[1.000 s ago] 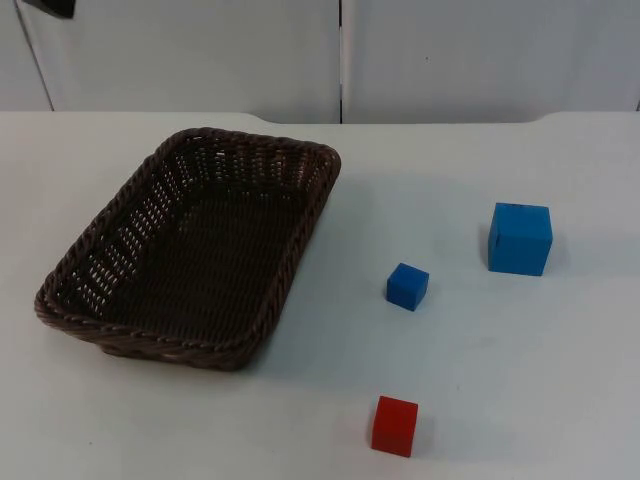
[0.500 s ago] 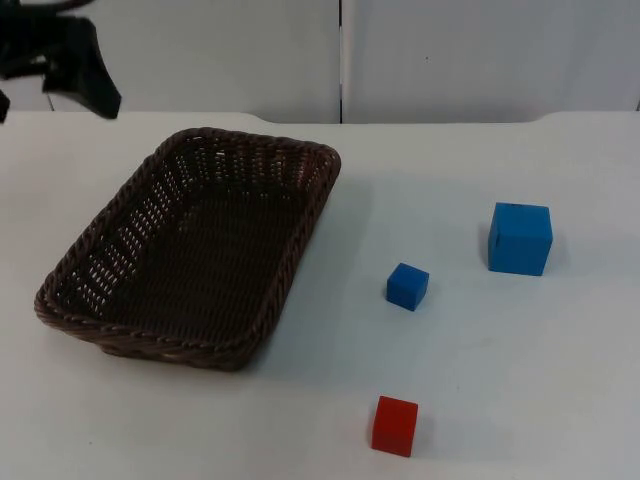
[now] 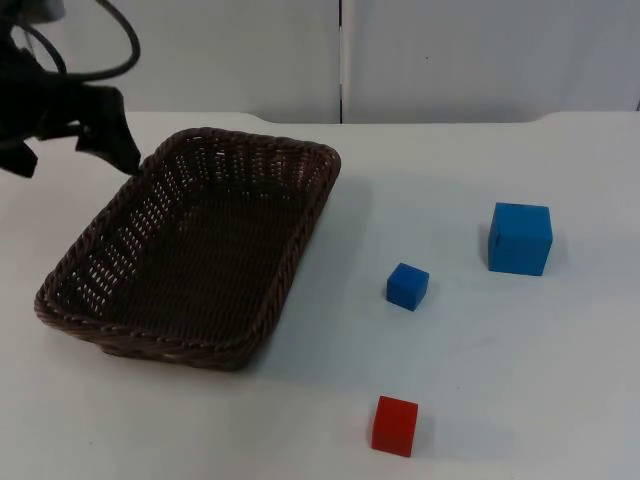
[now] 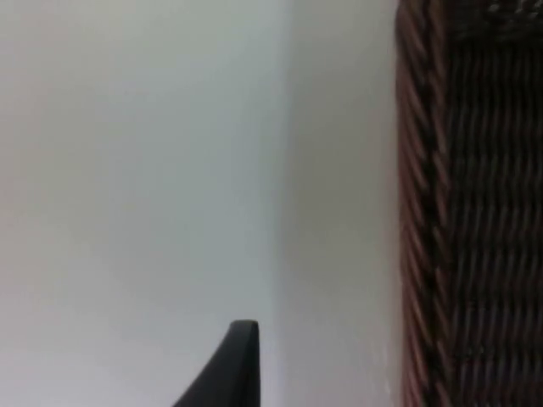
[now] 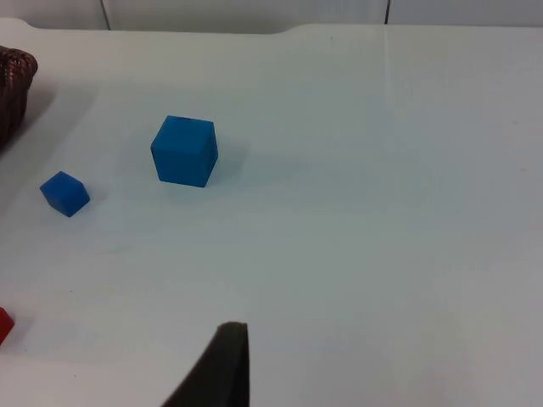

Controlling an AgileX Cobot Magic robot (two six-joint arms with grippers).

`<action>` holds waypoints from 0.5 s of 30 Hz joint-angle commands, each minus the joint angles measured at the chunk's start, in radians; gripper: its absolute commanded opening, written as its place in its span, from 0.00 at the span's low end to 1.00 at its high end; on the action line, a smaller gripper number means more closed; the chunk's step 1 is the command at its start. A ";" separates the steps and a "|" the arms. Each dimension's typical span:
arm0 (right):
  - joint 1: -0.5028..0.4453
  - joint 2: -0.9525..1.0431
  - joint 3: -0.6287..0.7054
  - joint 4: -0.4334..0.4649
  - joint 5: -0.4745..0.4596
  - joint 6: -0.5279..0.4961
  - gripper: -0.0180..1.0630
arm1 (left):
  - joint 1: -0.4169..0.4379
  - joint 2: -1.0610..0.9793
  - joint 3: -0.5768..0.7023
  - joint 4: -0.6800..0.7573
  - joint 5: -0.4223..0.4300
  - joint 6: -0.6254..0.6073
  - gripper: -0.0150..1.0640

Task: Pick up the basket with the left hand and place the largest block into the basket with the right hand.

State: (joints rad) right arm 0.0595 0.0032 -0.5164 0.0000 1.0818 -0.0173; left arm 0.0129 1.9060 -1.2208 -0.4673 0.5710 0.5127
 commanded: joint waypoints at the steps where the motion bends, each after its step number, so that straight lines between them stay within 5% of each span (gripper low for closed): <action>1: -0.006 -0.003 0.001 -0.006 -0.003 0.000 0.99 | -0.005 0.023 -0.013 -0.019 -0.002 0.011 0.99; 15: -0.006 -0.003 0.001 -0.006 -0.003 0.000 0.99 | -0.005 0.242 -0.176 -0.068 0.138 0.114 0.99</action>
State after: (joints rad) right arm 0.0595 0.0032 -0.5164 0.0000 1.0818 -0.0173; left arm 0.0129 2.1409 -1.3822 -0.5114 0.6883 0.6110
